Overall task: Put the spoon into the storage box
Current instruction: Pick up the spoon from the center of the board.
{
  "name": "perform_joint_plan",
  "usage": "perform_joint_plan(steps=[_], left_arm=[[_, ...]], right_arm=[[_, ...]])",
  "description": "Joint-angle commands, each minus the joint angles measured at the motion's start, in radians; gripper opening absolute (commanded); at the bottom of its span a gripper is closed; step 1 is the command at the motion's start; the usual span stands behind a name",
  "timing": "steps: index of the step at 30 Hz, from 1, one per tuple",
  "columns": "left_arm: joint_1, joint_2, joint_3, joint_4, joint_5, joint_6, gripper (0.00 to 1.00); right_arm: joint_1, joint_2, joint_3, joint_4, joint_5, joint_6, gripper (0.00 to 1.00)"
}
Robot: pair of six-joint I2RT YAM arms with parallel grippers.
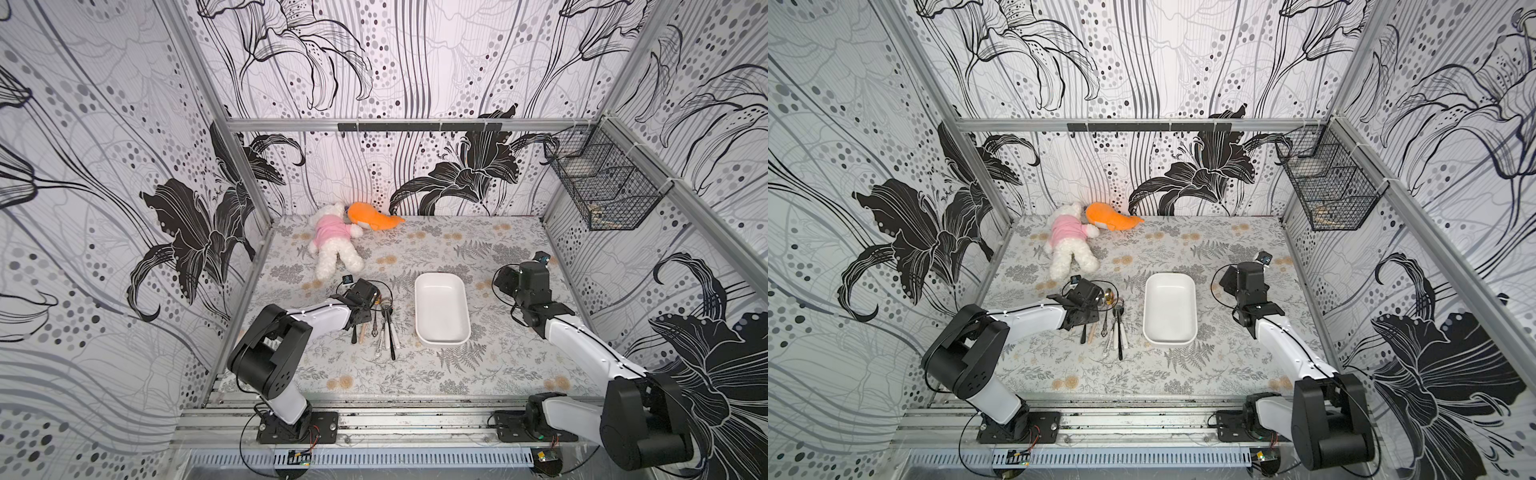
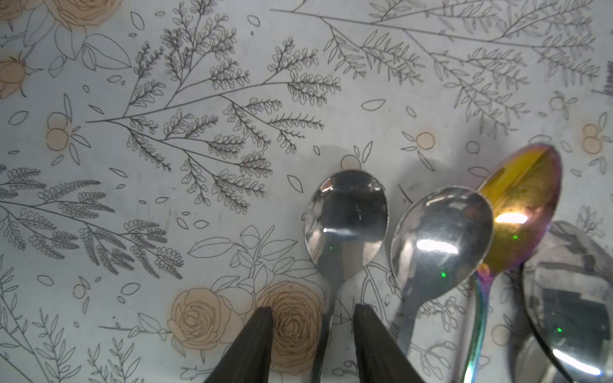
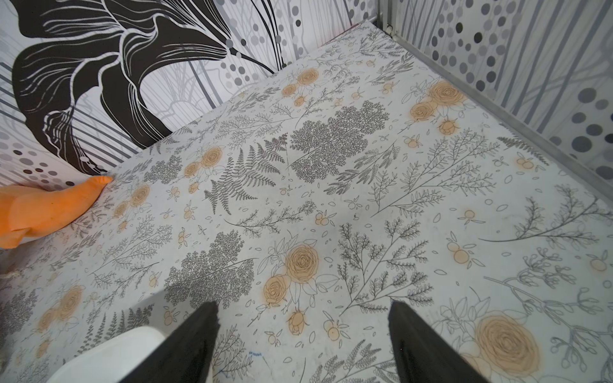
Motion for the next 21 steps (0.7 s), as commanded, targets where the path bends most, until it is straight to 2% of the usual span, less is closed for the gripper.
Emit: perform_joint_plan(steps=[1, 5, 9, 13, 21], left_arm=[[-0.001, 0.015, 0.018, -0.020, 0.008, 0.011, 0.39], [-0.001, 0.031, 0.014, -0.025, 0.022, 0.011, 0.25], [0.000, 0.028, 0.004, -0.035, 0.027, 0.011, 0.16], [0.005, 0.023, -0.001, -0.039, 0.013, 0.006, 0.00], [0.013, -0.008, 0.019, -0.025, -0.029, -0.015, 0.00]], right_arm=[[0.008, 0.015, 0.007, -0.010, 0.008, -0.004, 0.85], [0.009, 0.015, 0.003, -0.006, 0.010, 0.000, 0.85], [0.009, 0.018, 0.003, -0.006, 0.012, 0.002, 0.85], [0.009, 0.016, 0.003, -0.006, 0.012, 0.003, 0.85], [0.009, 0.019, 0.005, -0.006, 0.008, 0.007, 0.85]])
